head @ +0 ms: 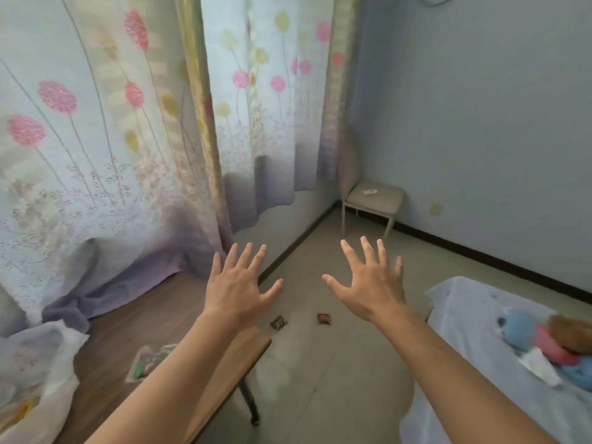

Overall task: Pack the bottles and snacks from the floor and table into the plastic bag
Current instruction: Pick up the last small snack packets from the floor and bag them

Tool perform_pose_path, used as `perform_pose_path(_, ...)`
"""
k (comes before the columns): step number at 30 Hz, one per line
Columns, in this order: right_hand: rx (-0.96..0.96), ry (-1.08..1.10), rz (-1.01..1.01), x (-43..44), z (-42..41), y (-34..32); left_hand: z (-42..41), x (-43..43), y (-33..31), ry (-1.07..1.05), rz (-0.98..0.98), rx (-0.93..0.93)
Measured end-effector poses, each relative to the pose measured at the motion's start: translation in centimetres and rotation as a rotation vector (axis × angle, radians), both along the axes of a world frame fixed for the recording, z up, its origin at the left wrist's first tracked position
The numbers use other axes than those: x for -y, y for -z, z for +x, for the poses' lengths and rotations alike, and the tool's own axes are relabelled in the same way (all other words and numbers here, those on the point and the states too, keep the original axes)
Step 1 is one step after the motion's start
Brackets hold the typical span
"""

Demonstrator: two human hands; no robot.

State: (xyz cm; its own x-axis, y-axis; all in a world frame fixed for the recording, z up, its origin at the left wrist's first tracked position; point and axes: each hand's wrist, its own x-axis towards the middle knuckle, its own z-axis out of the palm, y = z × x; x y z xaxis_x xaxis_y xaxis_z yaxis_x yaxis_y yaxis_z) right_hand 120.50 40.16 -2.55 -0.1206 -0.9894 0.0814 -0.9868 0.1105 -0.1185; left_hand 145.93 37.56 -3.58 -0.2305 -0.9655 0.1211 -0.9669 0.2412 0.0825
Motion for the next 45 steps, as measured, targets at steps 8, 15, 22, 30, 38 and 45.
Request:
perform_pose_path(8, 0.019, 0.191, 0.004, 1.9, -9.8, 0.9, -8.1, 6.5, 0.1, 0.106, -0.032, 0.017)
perform_pose_path(15, 0.015, 0.273, 0.067, 8.7, -15.1, 3.3, -14.0, 16.1, 3.5, 0.165, -0.017, -0.007)
perform_pose_path(22, 0.014, 0.274, 0.13, 20.3, -17.1, 4.9, -17.4, 28.3, 5.4, 0.107, 0.0, -0.058)
perform_pose_path(30, 0.081, 0.239, 0.134, 31.0, -15.4, 7.8, -18.6, 36.6, 8.0, 0.027, 0.073, -0.124)
perform_pose_path(38, 0.113, 0.142, 0.231, 39.3, -14.6, 15.2, -18.0, 41.7, 14.8, -0.153, 0.172, -0.101)
perform_pose_path(45, 0.095, 0.034, 0.326, 47.1, -16.8, 21.8, -18.0, 46.5, 20.9, -0.33, 0.251, -0.114)
